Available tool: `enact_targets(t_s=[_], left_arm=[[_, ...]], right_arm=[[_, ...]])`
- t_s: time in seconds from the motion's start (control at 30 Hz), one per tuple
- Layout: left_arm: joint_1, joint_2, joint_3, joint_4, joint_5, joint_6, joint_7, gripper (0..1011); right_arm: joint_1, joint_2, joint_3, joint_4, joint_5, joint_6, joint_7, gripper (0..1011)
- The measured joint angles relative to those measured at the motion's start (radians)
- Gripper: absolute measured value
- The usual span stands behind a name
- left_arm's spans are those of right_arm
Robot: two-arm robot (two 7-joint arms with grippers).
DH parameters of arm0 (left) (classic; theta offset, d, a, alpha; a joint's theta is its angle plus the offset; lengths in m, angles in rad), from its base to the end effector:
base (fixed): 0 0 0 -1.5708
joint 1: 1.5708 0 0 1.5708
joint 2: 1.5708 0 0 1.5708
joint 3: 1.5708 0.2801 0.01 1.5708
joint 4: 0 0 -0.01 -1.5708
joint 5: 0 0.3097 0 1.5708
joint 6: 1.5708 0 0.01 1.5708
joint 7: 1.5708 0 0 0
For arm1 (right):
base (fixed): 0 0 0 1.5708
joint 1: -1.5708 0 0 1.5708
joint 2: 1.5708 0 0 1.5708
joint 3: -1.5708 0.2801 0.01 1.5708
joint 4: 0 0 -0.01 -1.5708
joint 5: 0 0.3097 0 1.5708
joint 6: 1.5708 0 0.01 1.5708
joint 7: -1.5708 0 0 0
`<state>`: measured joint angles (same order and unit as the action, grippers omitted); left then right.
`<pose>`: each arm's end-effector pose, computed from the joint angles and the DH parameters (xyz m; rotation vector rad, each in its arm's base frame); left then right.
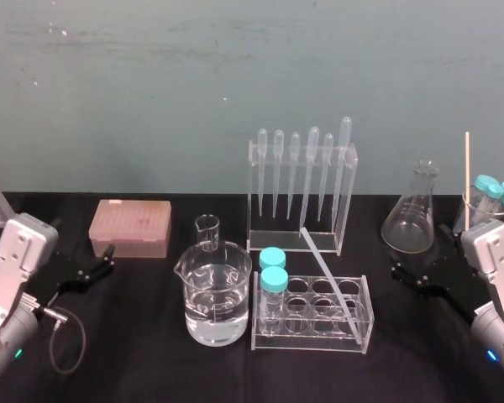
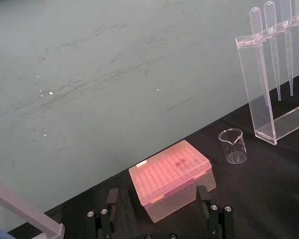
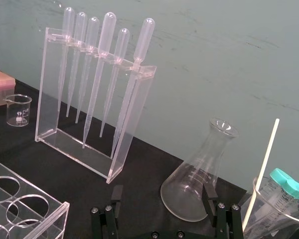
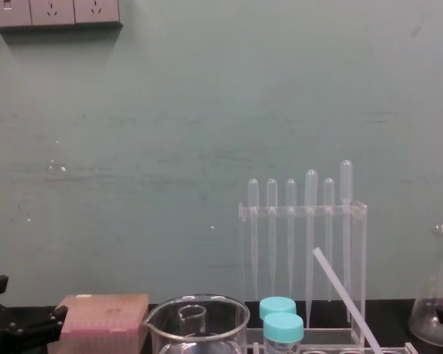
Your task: Pick up the stirring rod with one hand, then place it down.
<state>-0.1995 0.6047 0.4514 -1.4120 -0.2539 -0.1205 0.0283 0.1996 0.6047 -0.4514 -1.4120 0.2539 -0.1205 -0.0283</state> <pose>0.3573 0.0768 -0.2945 0.3045 -0.2850 1.2480 0.3573 -0.0768 -0.2944 -0.3044 -0.2851 -1.2480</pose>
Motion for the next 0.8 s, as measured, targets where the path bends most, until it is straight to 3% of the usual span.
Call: enact_targets(t_s=[0.8], left_arm=[[0.0,0.0,0.0,0.0,0.0,0.0,0.0,1000]], right_arm=[[0.0,0.0,0.0,0.0,0.0,0.0,0.0,1003]])
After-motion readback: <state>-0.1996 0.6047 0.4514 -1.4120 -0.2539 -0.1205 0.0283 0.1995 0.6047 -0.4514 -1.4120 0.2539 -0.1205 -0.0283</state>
